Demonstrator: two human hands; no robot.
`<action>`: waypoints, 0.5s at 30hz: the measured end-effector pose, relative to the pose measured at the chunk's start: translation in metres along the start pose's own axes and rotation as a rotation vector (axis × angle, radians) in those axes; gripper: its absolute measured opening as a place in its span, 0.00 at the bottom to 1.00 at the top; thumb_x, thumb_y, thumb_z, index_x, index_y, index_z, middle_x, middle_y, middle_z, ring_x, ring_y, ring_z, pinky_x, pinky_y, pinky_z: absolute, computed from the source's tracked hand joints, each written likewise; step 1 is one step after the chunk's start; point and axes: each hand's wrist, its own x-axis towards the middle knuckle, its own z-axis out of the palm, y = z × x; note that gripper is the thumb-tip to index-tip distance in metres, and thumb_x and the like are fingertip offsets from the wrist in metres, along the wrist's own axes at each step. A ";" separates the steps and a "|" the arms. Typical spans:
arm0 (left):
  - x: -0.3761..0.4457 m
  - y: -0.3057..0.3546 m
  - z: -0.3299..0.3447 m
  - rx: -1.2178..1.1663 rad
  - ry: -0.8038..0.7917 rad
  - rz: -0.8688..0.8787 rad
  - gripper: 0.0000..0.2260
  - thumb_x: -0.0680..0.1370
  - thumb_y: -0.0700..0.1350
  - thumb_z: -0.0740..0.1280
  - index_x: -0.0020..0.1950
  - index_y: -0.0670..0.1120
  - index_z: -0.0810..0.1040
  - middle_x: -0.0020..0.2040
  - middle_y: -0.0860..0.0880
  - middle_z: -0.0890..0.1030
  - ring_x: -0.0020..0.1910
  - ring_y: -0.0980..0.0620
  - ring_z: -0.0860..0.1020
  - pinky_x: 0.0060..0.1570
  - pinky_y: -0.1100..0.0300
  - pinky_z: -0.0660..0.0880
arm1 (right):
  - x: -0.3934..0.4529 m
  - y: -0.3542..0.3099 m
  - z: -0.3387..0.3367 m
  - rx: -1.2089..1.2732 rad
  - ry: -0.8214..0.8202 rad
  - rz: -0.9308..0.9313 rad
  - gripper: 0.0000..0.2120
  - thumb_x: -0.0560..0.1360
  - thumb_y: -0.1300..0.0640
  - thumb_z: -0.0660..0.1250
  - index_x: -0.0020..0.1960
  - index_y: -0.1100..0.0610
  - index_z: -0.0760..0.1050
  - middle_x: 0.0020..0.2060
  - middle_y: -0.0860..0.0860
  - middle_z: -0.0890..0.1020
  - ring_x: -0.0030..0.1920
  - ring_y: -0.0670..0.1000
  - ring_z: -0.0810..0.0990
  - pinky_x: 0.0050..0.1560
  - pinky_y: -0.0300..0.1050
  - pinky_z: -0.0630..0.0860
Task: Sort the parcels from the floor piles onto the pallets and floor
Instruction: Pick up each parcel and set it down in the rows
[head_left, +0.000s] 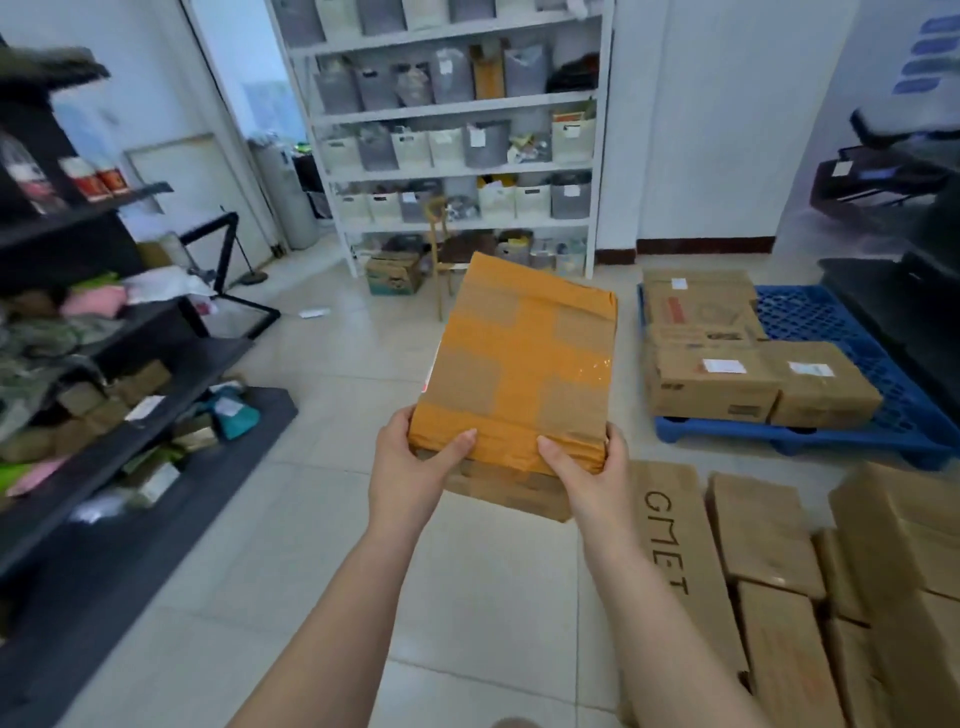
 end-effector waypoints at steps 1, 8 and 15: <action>0.018 -0.004 -0.006 0.003 0.014 -0.007 0.22 0.69 0.52 0.76 0.58 0.51 0.72 0.55 0.50 0.78 0.53 0.52 0.77 0.49 0.60 0.74 | 0.015 0.003 0.019 0.003 -0.008 0.006 0.32 0.64 0.45 0.77 0.63 0.44 0.67 0.57 0.45 0.77 0.58 0.50 0.76 0.60 0.53 0.75; 0.179 -0.026 -0.026 0.074 0.093 -0.020 0.24 0.69 0.54 0.75 0.61 0.50 0.72 0.56 0.50 0.77 0.53 0.52 0.76 0.42 0.65 0.70 | 0.149 0.018 0.140 0.040 -0.084 0.061 0.34 0.63 0.42 0.77 0.64 0.43 0.65 0.60 0.47 0.74 0.61 0.51 0.74 0.62 0.55 0.74; 0.329 -0.024 -0.014 0.017 0.089 -0.050 0.18 0.72 0.50 0.73 0.55 0.52 0.69 0.46 0.59 0.74 0.45 0.60 0.74 0.38 0.70 0.67 | 0.283 -0.001 0.225 -0.050 -0.056 0.055 0.49 0.51 0.31 0.71 0.68 0.44 0.63 0.60 0.46 0.73 0.63 0.52 0.72 0.63 0.57 0.72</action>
